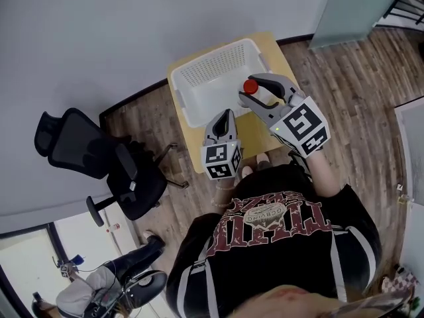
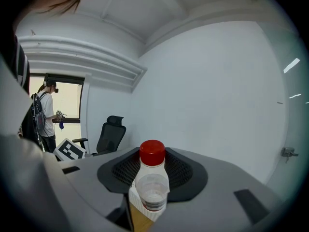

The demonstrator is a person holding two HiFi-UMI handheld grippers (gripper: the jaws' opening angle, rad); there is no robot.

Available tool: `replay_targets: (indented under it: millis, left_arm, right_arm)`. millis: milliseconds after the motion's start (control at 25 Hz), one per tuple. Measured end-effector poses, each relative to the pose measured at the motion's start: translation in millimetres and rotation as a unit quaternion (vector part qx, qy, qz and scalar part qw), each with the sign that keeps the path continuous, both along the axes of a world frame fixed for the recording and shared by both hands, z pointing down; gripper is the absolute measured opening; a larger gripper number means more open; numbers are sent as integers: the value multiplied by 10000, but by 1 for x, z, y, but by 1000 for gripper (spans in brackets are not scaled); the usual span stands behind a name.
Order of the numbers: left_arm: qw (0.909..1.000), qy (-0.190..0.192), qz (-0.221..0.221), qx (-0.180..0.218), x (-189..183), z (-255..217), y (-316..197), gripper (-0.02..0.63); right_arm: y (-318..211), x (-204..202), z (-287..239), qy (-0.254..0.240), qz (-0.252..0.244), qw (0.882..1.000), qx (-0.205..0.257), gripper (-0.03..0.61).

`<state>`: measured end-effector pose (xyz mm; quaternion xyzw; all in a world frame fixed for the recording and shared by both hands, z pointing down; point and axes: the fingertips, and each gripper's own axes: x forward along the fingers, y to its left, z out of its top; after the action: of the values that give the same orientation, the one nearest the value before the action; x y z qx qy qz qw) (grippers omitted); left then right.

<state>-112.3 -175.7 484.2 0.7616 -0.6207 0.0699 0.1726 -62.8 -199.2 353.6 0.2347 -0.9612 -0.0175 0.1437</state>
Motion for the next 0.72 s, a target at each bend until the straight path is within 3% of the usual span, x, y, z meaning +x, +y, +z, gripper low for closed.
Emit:
replay_targets:
  millis: [720]
  left_arm:
    - [9995,18,314,-55,14,6,-11,28]
  right_arm:
    - [13,26,5,102,260,9996,-97,166]
